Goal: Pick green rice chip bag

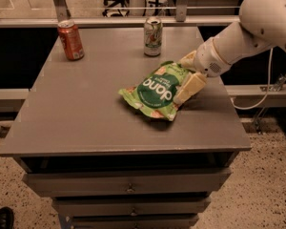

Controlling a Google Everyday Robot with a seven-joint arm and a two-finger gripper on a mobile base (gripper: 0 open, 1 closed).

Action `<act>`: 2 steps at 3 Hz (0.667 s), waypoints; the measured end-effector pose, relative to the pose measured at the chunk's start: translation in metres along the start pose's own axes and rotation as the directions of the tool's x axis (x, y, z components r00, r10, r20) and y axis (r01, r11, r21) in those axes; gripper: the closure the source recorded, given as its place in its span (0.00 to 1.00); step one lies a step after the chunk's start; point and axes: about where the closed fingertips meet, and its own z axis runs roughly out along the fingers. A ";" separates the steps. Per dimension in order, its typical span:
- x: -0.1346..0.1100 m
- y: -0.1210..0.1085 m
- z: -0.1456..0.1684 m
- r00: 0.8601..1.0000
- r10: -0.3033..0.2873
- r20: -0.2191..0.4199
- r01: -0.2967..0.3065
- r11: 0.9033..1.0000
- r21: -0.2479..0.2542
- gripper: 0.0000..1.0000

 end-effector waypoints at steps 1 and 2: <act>-0.003 -0.001 -0.003 1.000 0.020 -0.008 -0.021 1.000 -0.010 0.63; -0.006 -0.004 -0.016 0.999 0.034 -0.019 -0.034 0.999 0.002 0.86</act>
Offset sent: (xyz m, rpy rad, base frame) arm 0.0005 -0.0186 0.0390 -0.0245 0.0164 -0.0660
